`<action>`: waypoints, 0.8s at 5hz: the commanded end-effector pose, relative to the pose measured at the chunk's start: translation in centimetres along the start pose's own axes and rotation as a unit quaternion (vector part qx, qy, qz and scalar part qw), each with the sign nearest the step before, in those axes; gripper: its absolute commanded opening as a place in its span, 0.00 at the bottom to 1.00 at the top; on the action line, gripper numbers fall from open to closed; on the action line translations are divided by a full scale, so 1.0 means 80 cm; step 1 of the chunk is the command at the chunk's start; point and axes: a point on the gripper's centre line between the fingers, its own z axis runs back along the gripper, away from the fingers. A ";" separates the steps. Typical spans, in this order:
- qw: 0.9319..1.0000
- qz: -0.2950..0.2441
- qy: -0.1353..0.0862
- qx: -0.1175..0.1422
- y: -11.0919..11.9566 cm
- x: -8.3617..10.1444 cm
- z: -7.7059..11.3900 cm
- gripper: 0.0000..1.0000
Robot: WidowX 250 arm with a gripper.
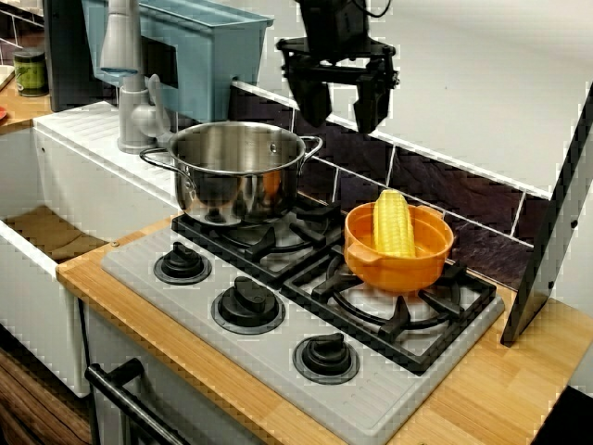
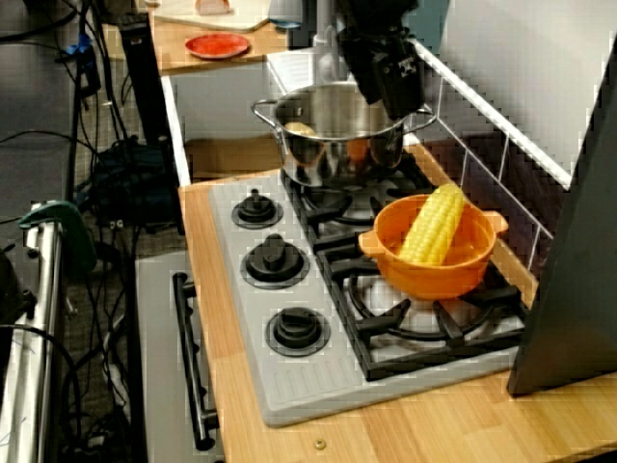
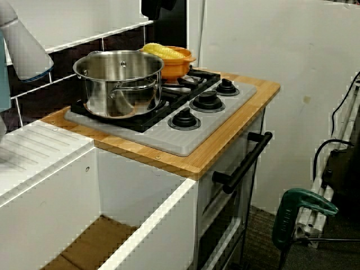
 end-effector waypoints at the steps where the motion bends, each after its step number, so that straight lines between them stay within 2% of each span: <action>1: 0.998 -0.060 -0.026 -0.001 -0.005 0.008 0.013 1.00; 2: 0.996 -0.083 -0.023 0.002 -0.005 0.009 0.020 1.00; 3: 0.992 -0.127 -0.017 -0.011 -0.007 0.014 0.020 1.00; 4: 0.984 -0.179 -0.007 -0.015 -0.008 0.015 0.013 1.00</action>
